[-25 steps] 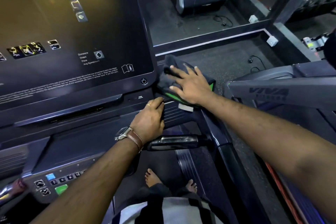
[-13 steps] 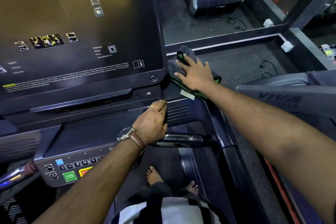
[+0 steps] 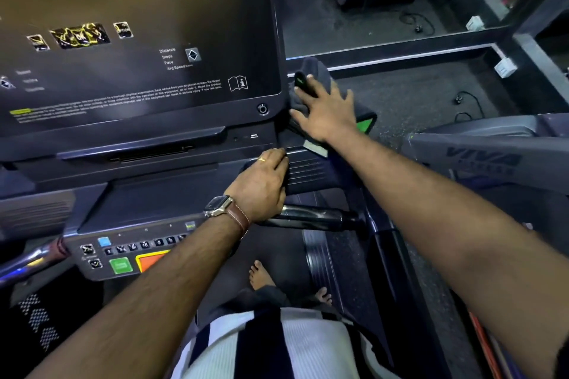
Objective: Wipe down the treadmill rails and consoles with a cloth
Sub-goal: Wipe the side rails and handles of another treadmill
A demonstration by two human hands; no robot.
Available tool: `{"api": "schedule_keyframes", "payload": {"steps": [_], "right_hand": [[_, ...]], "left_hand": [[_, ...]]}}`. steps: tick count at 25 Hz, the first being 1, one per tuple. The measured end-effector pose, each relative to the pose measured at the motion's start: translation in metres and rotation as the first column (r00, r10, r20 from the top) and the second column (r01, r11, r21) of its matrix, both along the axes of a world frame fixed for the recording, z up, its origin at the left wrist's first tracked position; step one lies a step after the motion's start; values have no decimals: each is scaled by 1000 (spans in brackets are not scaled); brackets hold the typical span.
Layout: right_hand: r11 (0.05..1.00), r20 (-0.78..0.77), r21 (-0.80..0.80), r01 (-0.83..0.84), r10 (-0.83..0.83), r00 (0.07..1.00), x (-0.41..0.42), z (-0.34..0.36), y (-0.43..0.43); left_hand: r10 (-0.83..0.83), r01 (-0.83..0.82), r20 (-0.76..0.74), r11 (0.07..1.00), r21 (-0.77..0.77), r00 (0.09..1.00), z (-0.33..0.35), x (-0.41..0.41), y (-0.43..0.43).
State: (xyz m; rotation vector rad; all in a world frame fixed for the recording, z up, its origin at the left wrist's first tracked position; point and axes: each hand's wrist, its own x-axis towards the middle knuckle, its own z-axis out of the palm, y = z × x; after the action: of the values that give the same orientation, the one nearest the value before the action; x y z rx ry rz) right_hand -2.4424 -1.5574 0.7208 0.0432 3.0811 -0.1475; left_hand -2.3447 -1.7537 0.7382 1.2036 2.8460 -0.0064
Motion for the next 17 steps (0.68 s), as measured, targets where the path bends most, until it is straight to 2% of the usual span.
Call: {"api": "schedule_keyframes", "payload": {"steps": [1,3,5,6,7,9,11,12,15,16,17], "right_hand": [[1000,-13,19,-24,24,1000,5,-1,-16],[981,-85,57,-187,191,978,35,-9,-17],[941,-151,81,-328,336,930,59,-15,14],[939,-150,83,-335,344,927,57,-14,28],[955,-133,63,-290,296,946,49,-10,35],[997,-88,-19,-74,72,994,29,-3,18],[1000,-96,5,22,-22,995,28,-5,-18],[999,-116,27,-20,23,993,37,-7,-27],[943,-178,76,-323,332,926,75,-19,7],[927,-182,99,-363,375,909,76,-19,24],[937,-172,88,-339,349,921,69,-16,33]], "left_hand": [[-5,5,-15,1000,-12,1000,1,1,1],[-13,13,-19,1000,-10,1000,1,1,2],[-1,1,-9,1000,6,1000,0,0,2],[2,-2,-8,1000,10,1000,-1,0,1],[7,-7,0,1000,17,1000,-2,-1,0],[29,-31,58,998,46,998,-3,0,-3],[42,-52,119,995,88,992,-3,1,-6],[41,-56,137,992,109,990,-3,1,-9],[60,-80,175,991,111,983,2,-1,-23],[66,-84,176,992,92,982,3,-2,-28],[75,-88,169,993,73,983,3,-2,-33]]}}
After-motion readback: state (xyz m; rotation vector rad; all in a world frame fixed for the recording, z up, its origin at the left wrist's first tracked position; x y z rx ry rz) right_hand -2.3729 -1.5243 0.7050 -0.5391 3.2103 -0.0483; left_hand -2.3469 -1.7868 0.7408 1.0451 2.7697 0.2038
